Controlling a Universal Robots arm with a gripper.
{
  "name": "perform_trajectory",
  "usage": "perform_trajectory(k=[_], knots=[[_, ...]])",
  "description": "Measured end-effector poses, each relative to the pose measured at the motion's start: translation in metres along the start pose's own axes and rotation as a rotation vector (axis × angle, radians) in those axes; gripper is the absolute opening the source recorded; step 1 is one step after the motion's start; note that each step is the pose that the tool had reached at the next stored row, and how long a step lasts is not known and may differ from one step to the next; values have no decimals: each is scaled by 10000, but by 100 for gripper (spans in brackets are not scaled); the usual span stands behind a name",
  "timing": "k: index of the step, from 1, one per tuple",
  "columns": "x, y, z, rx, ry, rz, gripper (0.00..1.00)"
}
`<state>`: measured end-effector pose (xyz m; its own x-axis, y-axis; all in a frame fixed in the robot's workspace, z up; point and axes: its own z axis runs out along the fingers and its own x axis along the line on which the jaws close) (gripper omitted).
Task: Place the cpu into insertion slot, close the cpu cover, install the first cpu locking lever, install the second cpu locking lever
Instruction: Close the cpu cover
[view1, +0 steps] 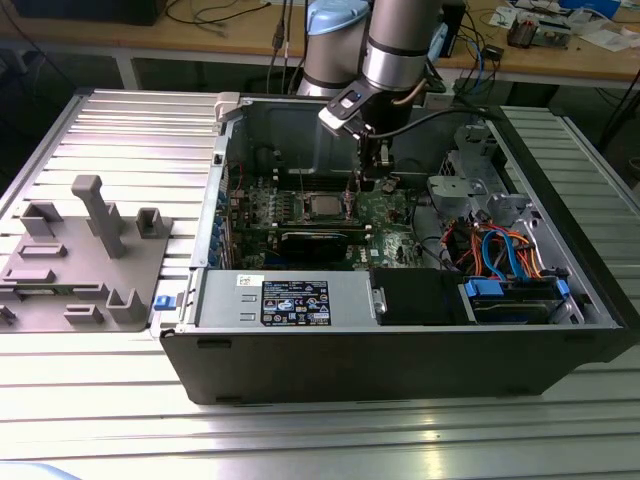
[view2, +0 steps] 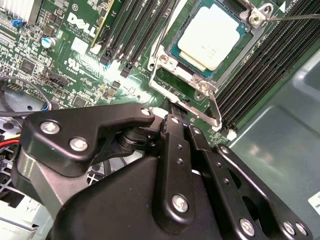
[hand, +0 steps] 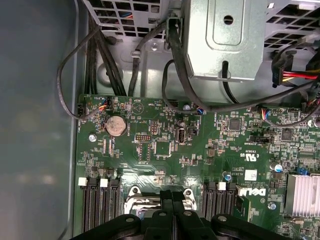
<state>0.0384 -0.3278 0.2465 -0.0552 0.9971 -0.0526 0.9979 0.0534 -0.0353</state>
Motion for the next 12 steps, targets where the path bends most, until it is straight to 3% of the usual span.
perform_trajectory(k=[12], knots=[[4,-45,10,0,-2,-1,11]])
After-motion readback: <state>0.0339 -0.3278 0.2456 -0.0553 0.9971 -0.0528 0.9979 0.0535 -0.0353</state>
